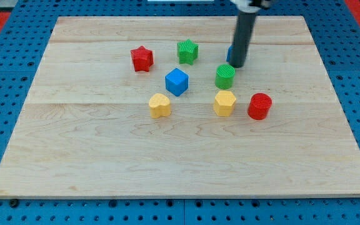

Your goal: Slide the green star above red star

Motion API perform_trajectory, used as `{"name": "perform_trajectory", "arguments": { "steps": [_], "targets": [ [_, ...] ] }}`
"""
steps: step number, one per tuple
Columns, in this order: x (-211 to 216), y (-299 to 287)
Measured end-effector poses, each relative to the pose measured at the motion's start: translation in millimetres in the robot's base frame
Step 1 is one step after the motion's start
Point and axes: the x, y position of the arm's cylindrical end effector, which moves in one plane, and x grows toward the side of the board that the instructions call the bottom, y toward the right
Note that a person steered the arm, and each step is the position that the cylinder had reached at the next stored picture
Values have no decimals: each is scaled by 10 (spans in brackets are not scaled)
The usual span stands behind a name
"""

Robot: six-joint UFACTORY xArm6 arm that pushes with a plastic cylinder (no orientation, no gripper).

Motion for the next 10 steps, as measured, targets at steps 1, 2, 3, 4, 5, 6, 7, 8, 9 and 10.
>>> {"name": "perform_trajectory", "arguments": {
  "steps": [1, 2, 3, 4, 5, 6, 7, 8, 9, 10],
  "targets": [
    [-86, -349],
    [-236, -576],
    [-366, -619],
    [-513, -579],
    [-529, -691],
    [-529, -973],
    [-529, -1186],
    [-514, -1325],
    [-394, -1367],
    [-228, -1351]
  ]
}}
